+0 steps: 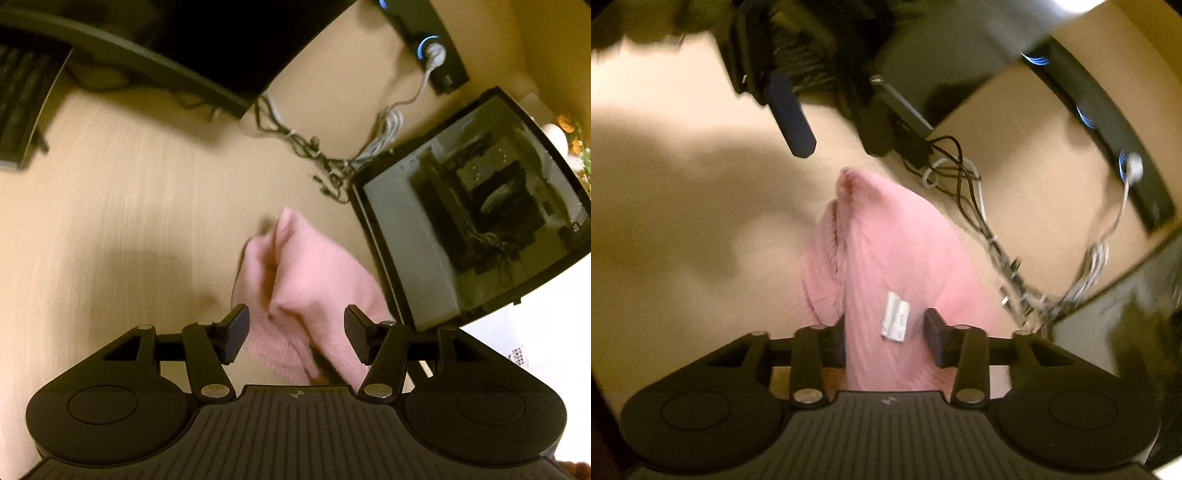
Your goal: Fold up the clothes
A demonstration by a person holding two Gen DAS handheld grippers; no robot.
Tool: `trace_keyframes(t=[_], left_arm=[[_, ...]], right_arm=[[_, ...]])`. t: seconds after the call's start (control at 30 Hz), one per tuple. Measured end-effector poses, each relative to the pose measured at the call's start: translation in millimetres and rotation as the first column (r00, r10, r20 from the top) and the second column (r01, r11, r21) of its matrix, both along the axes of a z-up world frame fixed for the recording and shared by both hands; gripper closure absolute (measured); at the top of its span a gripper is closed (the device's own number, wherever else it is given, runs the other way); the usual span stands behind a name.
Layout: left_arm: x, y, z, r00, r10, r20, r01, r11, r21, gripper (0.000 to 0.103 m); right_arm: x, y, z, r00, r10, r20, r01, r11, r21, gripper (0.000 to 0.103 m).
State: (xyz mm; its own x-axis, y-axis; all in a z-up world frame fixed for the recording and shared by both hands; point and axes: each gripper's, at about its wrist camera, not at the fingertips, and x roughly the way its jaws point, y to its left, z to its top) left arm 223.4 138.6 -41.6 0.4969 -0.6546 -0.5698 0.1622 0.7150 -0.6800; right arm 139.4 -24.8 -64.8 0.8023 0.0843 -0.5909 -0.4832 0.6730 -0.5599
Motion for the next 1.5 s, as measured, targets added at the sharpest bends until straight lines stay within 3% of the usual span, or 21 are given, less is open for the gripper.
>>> trace_keyframes(t=[0.1, 0.2, 0.3, 0.4, 0.47, 0.53, 0.57, 0.77, 0.83, 0.87, 0.97, 1.03, 1.17, 1.27, 1.33, 1.37, 1.4, 1.47, 1.5], left_arm=[[9, -8, -6, 1.0, -0.016, 0.014, 0.015, 0.998, 0.054, 0.042], [16, -21, -18, 0.999, -0.039, 0.023, 0.036, 0.992, 0.125, 0.043], [16, -29, -27, 0.998, -0.037, 0.041, 0.028, 0.98, 0.198, 0.04], [11, -28, -25, 0.999, 0.005, 0.046, -0.015, 0.978, 0.208, 0.039], [4, -26, -20, 0.998, 0.035, 0.057, -0.047, 0.974, 0.222, 0.039], [-3, -22, -14, 0.996, 0.066, 0.063, -0.079, 0.972, 0.22, 0.039], [-7, -22, -10, 0.994, 0.084, 0.064, -0.095, 0.975, 0.202, 0.038], [-28, -37, 12, 0.98, 0.196, 0.012, -0.196, 0.98, 0.01, 0.024], [-31, -53, 13, 0.974, 0.224, -0.019, -0.224, 0.975, -0.009, 0.027], [-32, -61, 13, 0.97, 0.242, -0.012, -0.241, 0.97, 0.026, 0.03], [-34, -80, 7, 0.956, 0.293, 0.004, -0.291, 0.949, 0.124, 0.038], [-37, -87, -2, 0.946, 0.325, -0.001, -0.32, 0.93, 0.178, 0.039], [-46, -106, -14, 0.934, 0.356, 0.016, -0.343, 0.887, 0.307, 0.036], [-53, -117, -13, 0.93, 0.362, 0.054, -0.354, 0.851, 0.388, 0.034], [-58, -122, -11, 0.926, 0.369, 0.075, -0.365, 0.829, 0.423, 0.033], [-60, -125, -11, 0.924, 0.372, 0.086, -0.371, 0.818, 0.439, 0.033], [-62, -127, -10, 0.922, 0.375, 0.097, -0.376, 0.807, 0.456, 0.033], [-65, -127, -9, 0.914, 0.397, 0.086, -0.39, 0.802, 0.451, 0.033], [-66, -127, -9, 0.91, 0.407, 0.08, -0.398, 0.8, 0.449, 0.033]], right_arm=[[-10, -27, 25, 0.995, -0.083, -0.06, 0.091, 0.985, 0.146, 0.037], [-21, -54, 50, 0.979, -0.156, -0.13, 0.187, 0.941, 0.283, 0.03], [-29, -81, 74, 0.955, -0.214, -0.207, 0.283, 0.868, 0.407, 0.027], [-16, -112, 86, 0.934, -0.25, -0.255, 0.351, 0.778, 0.521, 0.027], [6, -128, 86, 0.932, -0.253, -0.261, 0.36, 0.741, 0.567, 0.027], [26, -137, 78, 0.93, -0.239, -0.281, 0.364, 0.715, 0.597, 0.038], [37, -141, 73, 0.927, -0.226, -0.299, 0.368, 0.7, 0.612, 0.049], [89, -153, 27, 0.857, -0.113, -0.502, 0.48, 0.527, 0.701, 0.05], [94, -154, 23, 0.877, -0.049, -0.478, 0.435, 0.503, 0.747, 0.078], [92, -153, 25, 0.896, -0.013, -0.443, 0.387, 0.512, 0.767, 0.096], [72, -150, 39, 0.955, 0.1, -0.28, 0.171, 0.585, 0.793, 0.1], [59, -151, 36, 0.954, 0.163, -0.25, 0.098, 0.622, 0.777, 0.1], [40, -158, -7, 0.929, 0.165, -0.331, 0.122, 0.708, 0.696, 0.1], [36, -174, -11, 0.915, 0.199, -0.352, 0.116, 0.705, 0.7, 0.099], [34, -183, 2, 0.928, 0.212, -0.306, 0.075, 0.7, 0.71, 0.093], [34, -186, 9, 0.939, 0.216, -0.266, 0.041, 0.7, 0.713, 0.08], [35, -189, 16, 0.949, 0.218, -0.226, 0.009, 0.701, 0.713, 0.058], [39, -187, 25, 0.967, 0.212, -0.145, -0.051, 0.711, 0.701, 0.038], [44, -184, 28, 0.97, 0.211, -0.123, -0.067, 0.714, 0.697, 0.038]])
